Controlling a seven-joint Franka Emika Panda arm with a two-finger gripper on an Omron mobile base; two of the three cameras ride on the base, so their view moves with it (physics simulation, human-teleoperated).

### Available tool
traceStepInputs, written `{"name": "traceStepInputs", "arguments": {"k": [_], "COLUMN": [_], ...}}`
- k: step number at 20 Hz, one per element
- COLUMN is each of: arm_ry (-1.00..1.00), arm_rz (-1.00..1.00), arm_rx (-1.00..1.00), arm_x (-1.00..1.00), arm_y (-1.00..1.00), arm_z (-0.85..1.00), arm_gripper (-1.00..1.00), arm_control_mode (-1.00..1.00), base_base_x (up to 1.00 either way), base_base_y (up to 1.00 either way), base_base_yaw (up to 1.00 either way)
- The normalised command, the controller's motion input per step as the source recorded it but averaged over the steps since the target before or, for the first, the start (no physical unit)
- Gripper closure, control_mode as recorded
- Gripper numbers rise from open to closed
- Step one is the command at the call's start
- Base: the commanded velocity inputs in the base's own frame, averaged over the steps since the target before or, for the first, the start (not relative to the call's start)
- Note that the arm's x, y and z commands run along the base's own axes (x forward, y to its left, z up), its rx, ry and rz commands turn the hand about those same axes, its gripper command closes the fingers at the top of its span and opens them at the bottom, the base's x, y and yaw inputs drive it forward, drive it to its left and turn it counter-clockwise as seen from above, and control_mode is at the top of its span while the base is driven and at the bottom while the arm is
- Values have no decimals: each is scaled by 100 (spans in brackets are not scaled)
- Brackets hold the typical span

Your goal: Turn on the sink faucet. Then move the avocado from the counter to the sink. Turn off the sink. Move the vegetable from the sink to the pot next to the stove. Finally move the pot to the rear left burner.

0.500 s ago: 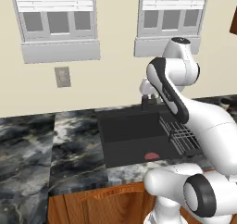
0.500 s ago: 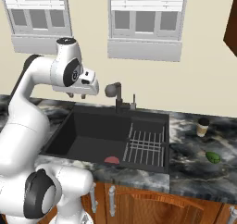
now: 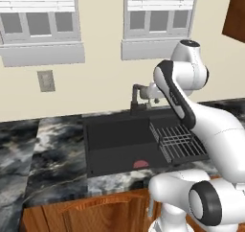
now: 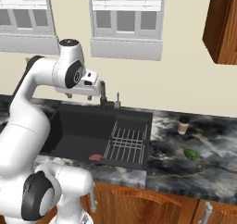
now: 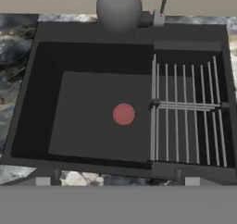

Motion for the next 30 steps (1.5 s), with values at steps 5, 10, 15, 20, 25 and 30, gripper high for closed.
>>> {"name": "traceStepInputs", "arguments": {"k": [5,10,15,20,25,30], "arm_ry": [0,0,0,0,0,0], "arm_rz": [0,0,0,0,0,0], "arm_rx": [0,0,0,0,0,0], "arm_x": [0,0,0,0,0,0], "arm_y": [0,0,0,0,0,0], "arm_z": [0,0,0,0,0,0], "arm_gripper": [-100,-100,-100,-100,-100,-100], "arm_control_mode": [100,100,100,100,100,100], "base_base_x": [0,0,1,11,34,45], "base_base_y": [-52,-52,-50,-45,-34,-15], "base_base_yaw": [0,0,0,0,-1,0]}}
